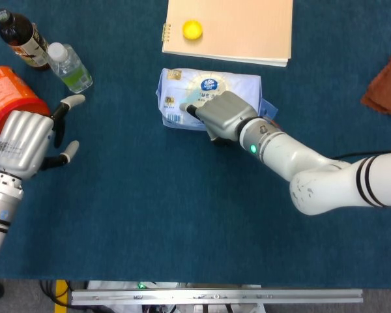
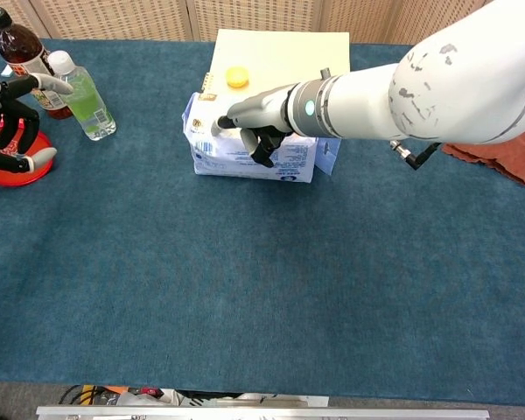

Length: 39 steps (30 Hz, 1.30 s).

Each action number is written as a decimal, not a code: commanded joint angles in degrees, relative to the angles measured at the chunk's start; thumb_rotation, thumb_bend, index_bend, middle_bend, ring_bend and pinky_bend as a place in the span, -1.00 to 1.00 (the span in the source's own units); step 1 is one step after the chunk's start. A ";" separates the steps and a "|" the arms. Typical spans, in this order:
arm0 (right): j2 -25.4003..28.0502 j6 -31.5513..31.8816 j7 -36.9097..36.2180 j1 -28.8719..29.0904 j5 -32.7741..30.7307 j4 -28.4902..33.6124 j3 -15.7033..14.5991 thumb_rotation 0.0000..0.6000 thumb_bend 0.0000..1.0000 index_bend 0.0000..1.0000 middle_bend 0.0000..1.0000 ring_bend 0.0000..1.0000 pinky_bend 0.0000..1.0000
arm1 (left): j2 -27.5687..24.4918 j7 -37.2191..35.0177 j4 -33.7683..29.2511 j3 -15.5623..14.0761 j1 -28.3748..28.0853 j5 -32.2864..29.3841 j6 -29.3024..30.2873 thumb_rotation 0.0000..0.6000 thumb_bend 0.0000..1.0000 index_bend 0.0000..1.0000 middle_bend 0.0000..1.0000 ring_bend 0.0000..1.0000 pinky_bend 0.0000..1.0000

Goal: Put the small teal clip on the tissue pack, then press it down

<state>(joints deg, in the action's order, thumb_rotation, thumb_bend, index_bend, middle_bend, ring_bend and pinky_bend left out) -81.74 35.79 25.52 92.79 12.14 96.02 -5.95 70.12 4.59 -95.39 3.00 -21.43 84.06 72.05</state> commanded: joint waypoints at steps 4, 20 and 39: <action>1.21 0.81 -0.98 -0.68 1.27 1.26 0.83 1.00 1.00 -0.89 1.00 1.00 1.00 | -0.07 -0.12 -0.02 0.10 0.13 0.10 0.26 1.00 -0.37 -0.64 0.44 0.46 0.59; 0.95 0.38 -0.67 -0.68 -0.65 -0.37 -0.49 1.00 1.00 -0.89 1.00 1.00 1.00 | 0.10 0.32 -0.21 0.15 0.11 0.13 0.04 1.00 -0.37 -0.64 0.44 0.46 0.59; 0.80 0.57 -0.53 -0.54 -0.61 0.31 -0.49 1.00 1.00 -0.89 1.00 1.00 1.00 | 0.05 0.11 -0.10 0.17 0.41 0.07 0.21 1.00 -0.37 -0.64 0.44 0.46 0.59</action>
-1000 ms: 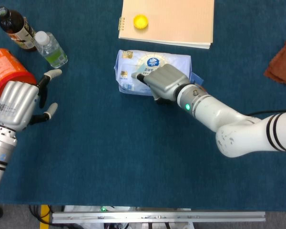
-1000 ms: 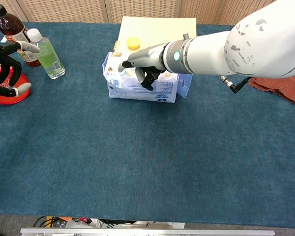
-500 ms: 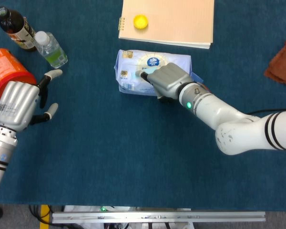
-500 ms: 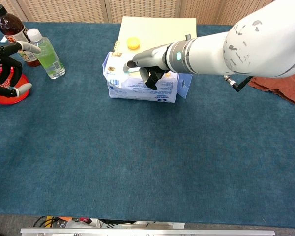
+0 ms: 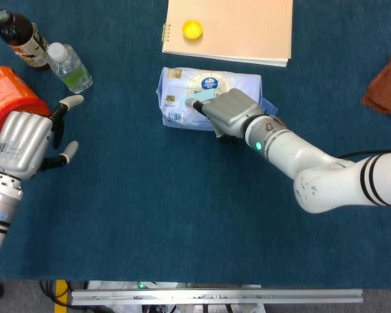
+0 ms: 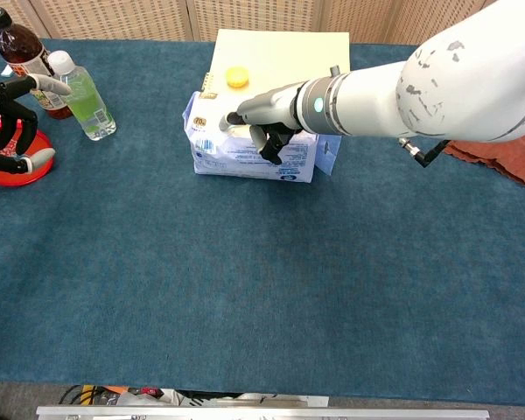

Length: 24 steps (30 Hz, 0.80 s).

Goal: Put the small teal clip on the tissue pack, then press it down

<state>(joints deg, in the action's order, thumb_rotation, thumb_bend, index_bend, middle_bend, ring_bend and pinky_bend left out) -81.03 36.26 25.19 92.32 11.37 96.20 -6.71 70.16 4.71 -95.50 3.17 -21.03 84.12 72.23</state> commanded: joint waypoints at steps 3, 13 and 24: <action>0.55 0.37 -0.94 -0.59 1.15 0.59 1.16 1.00 1.00 -0.89 1.00 1.00 1.00 | 0.07 -0.05 0.07 0.06 0.01 0.05 0.08 1.00 -0.37 -0.64 0.44 0.46 0.59; -0.74 -0.70 -1.72 -1.07 1.73 -1.69 1.96 1.00 1.00 -0.89 1.00 1.00 1.00 | 0.07 -0.29 0.37 0.08 0.10 -0.11 -0.01 1.00 -0.37 -0.64 0.44 0.46 0.59; -0.90 -0.52 -1.83 -0.78 1.39 -1.90 2.05 1.00 1.00 -0.89 1.00 1.00 1.00 | -0.58 -0.62 0.08 0.09 0.52 -0.07 0.48 1.00 -0.37 -0.64 0.44 0.46 0.59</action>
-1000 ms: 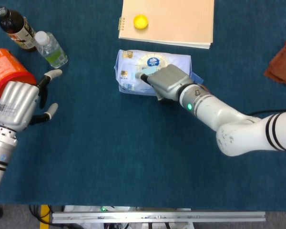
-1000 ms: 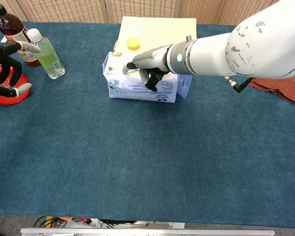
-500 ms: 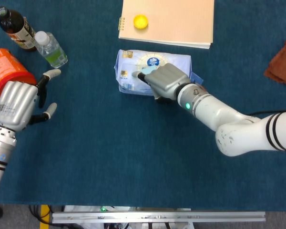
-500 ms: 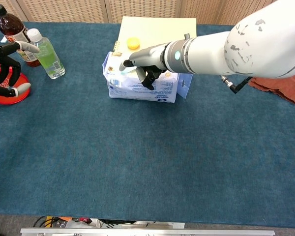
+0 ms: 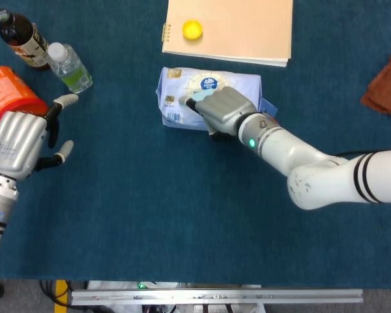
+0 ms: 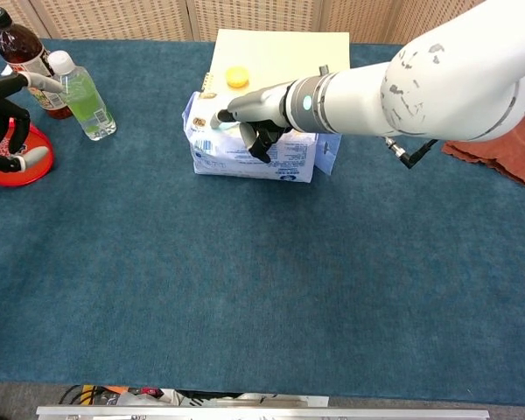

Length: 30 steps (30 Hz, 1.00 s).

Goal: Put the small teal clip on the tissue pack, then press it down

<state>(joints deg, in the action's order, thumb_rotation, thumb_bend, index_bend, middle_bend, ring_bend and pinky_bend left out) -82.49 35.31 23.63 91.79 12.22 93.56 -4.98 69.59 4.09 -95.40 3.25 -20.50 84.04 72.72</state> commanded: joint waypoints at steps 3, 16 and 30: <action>1.60 0.93 -0.49 -0.72 1.65 2.17 0.49 1.00 1.00 -0.89 1.00 1.00 1.00 | 0.07 0.07 -0.13 0.03 -0.05 0.16 0.01 1.00 -0.37 -0.64 0.44 0.46 0.59; 1.72 0.81 0.78 -0.43 -0.25 2.35 -1.47 1.00 1.00 -0.89 1.00 1.00 1.00 | 0.35 0.53 -0.19 -0.11 0.01 0.10 -0.19 1.00 -0.37 -0.64 0.44 0.46 0.59; 8.19 5.89 -1.71 -4.52 6.66 8.96 0.26 1.00 1.00 -0.89 1.00 1.00 1.00 | 0.03 -0.19 -0.08 0.34 0.31 -0.07 0.48 1.00 -0.37 -0.64 0.44 0.45 0.59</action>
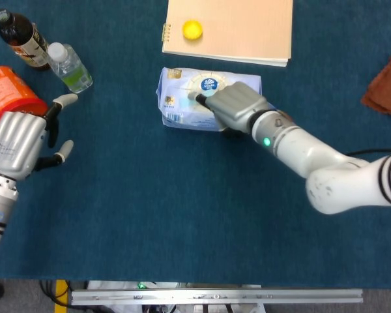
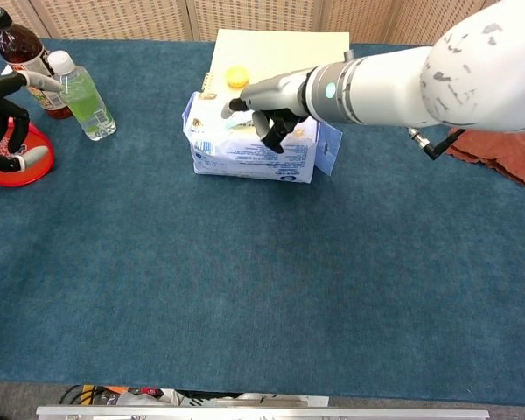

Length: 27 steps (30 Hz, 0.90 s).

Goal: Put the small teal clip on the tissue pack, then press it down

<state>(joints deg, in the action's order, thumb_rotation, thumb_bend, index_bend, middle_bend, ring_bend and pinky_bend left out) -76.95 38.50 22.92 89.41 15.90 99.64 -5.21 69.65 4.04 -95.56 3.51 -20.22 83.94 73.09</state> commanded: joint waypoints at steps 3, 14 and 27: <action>6.48 6.72 -2.15 -5.49 7.11 7.04 0.37 1.00 1.00 -0.89 1.00 1.00 1.00 | -0.18 -0.59 0.21 0.24 0.14 0.15 0.49 1.00 -0.37 -0.64 0.43 0.43 0.59; 20.94 25.24 -4.00 -24.29 24.65 20.16 -6.98 1.00 0.34 -0.89 0.69 0.78 1.00 | -1.07 -1.35 1.60 0.33 1.64 -0.73 2.14 1.00 -0.37 -0.64 0.29 0.19 0.20; 24.58 48.66 -8.49 -52.51 47.16 14.56 -14.02 1.00 -0.10 -0.89 -0.30 -0.25 0.18 | -2.90 0.91 1.00 0.15 5.11 -2.86 5.69 1.00 -0.37 -0.64 0.03 -0.01 -0.09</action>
<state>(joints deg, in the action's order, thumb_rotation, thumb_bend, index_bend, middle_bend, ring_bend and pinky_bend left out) -51.64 81.12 16.74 43.56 57.36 118.14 -17.41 66.98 4.62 -94.28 3.78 -15.48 81.23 78.37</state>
